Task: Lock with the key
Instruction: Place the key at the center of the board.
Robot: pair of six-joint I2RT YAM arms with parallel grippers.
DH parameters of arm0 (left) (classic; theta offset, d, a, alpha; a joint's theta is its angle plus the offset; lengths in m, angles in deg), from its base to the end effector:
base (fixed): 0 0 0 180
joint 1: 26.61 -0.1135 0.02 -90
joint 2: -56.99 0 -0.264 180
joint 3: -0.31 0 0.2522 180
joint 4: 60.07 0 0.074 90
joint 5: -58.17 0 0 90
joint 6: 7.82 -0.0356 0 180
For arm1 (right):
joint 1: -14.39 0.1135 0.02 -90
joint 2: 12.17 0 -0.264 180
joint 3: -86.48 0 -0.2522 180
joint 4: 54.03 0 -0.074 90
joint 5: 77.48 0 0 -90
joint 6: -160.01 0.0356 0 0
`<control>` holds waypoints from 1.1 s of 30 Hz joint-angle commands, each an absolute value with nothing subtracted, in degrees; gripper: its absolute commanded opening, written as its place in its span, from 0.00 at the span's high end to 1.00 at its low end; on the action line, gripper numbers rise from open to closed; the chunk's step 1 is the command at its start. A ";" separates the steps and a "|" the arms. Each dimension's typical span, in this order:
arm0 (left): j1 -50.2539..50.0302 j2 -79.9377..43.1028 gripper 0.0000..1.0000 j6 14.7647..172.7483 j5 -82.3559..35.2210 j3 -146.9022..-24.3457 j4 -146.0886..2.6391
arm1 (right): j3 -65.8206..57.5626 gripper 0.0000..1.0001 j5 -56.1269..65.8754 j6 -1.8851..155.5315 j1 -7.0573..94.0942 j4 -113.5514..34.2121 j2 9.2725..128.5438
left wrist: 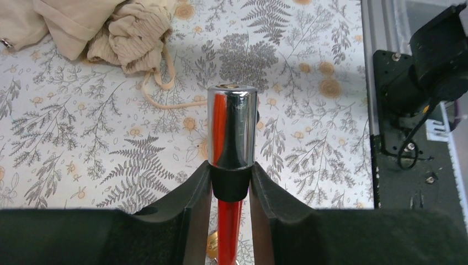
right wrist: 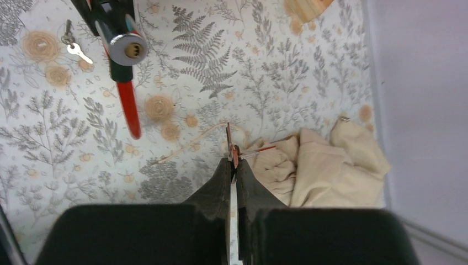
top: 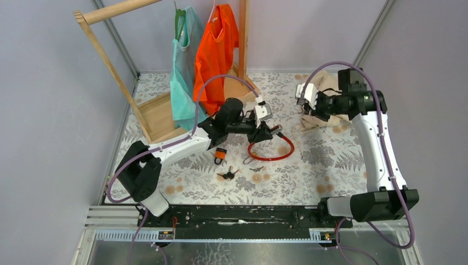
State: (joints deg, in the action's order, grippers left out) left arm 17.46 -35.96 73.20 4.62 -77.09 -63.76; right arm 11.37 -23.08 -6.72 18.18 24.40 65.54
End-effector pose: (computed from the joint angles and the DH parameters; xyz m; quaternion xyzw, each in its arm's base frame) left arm 0.2536 -0.2750 0.2757 0.5079 0.6120 -0.4089 0.4475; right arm 0.2507 0.0374 0.4064 -0.6579 0.6199 0.0442 0.4254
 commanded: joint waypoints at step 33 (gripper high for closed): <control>5.21 -33.83 0.97 86.88 2.79 -100.15 -81.33 | -35.66 1.00 -26.30 15.19 17.32 4.39 63.80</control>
State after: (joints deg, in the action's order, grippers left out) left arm 5.53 -36.09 86.58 2.65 -97.86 -84.16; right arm -35.05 -19.84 16.75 16.17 7.13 61.02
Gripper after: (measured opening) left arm 0.337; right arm 0.045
